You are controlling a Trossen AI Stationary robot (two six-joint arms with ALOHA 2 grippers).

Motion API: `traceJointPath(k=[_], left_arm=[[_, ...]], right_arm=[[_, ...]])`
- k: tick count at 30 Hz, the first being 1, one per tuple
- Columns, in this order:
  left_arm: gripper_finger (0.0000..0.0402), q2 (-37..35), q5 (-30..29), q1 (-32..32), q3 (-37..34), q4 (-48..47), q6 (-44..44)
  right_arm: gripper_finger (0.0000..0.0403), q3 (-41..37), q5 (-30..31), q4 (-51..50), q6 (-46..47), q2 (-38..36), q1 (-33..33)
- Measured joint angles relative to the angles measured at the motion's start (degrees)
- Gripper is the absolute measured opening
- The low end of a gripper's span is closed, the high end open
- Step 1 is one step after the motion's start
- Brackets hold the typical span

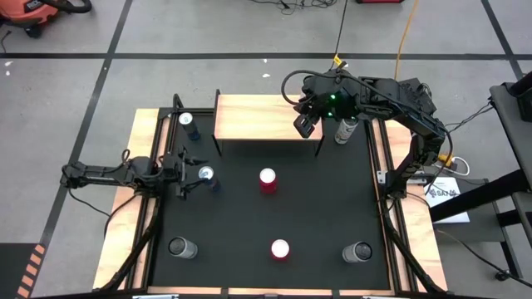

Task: Place canned beverage on shelf
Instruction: Put the bottom blue soda can on the shelf

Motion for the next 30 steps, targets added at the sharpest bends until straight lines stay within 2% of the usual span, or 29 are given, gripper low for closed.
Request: traceJointPath(k=[19, 25, 30], left_arm=[[0.0316, 0.0, -0.3, 0.0, 0.0, -1.6, 0.4], [0.0316, 0.0, -2.2, 0.0, -0.1, -0.9, 0.1], [0.0316, 0.0, -6.4, 0.0, -0.1, -0.5, 0.2]], right_arm=[[0.0107, 0.0, 0.0, 0.2, 0.0, 0.0, 0.0], [0.0107, 0.0, 0.0, 1.4, -0.1, 0.0, 0.0], [0.0107, 0.0, 0.0, 2.5, 2.6, 0.0, 0.0]])
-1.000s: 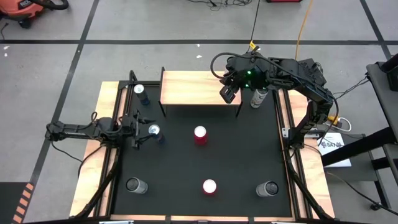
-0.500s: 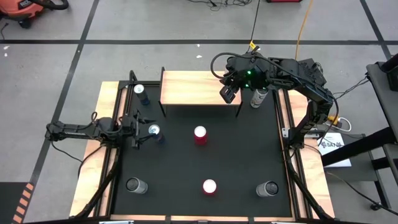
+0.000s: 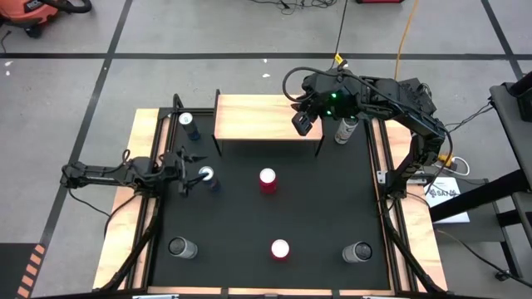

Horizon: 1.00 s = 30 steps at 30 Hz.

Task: Place canned beverage on shelf
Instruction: Put the bottom blue soda can on the shelf

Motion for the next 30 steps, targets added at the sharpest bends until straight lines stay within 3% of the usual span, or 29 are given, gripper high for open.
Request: traceJointPath(k=[15, 30], left_arm=[[0.0316, 0.1, 3.3, 0.0, 0.1, -6.8, -0.3], [0.0316, 8.8, 1.9, 0.0, 0.1, -7.0, -0.3]], right_arm=[[0.0107, 0.0, 0.0, 0.6, 1.3, 0.0, 0.0], [0.0107, 0.0, 0.0, 1.1, 1.3, 0.0, 0.0]])
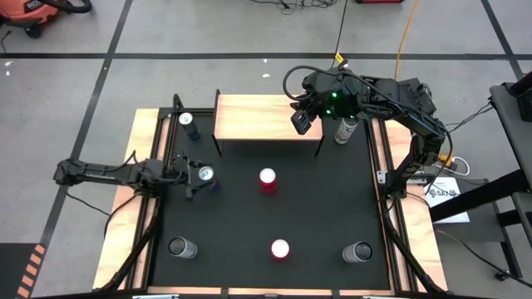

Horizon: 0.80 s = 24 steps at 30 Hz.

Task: Place canned beverage on shelf
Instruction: Put the bottom blue soda can on the shelf

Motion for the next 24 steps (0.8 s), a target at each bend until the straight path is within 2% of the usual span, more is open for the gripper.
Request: traceJointPath(k=[9, 16, 24], left_arm=[[0.0316, 6.1, -0.7, 0.0, 0.0, 0.0, -1.4], [0.0315, 8.0, -1.5, 0.0, 0.0, 0.1, -1.6], [0.0277, 8.6, -1.9, 0.0, 0.0, 0.2, -1.6]], right_arm=[[0.0107, 0.0, 0.0, 0.0, 0.0, 0.0, 0.0], [0.0107, 0.0, 0.0, -0.2, 0.0, 0.0, 0.0], [0.0107, 0.0, 0.0, -0.2, 0.0, 0.0, 0.0]])
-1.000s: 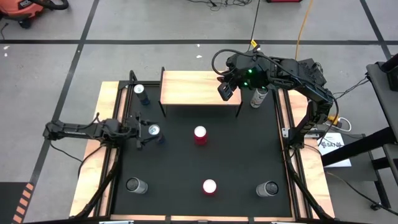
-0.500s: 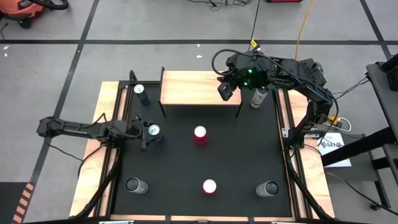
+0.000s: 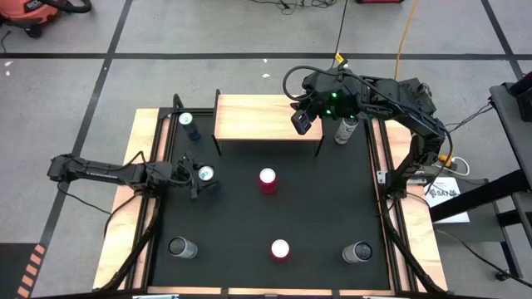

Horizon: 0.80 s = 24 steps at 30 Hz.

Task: Place canned beverage on shelf
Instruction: Put the bottom blue soda can on the shelf

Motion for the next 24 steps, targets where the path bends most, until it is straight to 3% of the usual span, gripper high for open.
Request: traceJointPath(k=[9, 24], left_arm=[[0.0230, 0.0, -0.1, 0.0, 0.0, 0.0, 0.1], [0.0228, 0.0, 0.3, 0.0, -0.3, 2.3, 0.6]], right_arm=[[0.0107, 0.0, 0.0, 0.0, 0.0, 0.0, 0.0], [0.0107, 0.0, 0.0, 0.0, -0.2, 0.0, 0.0]])
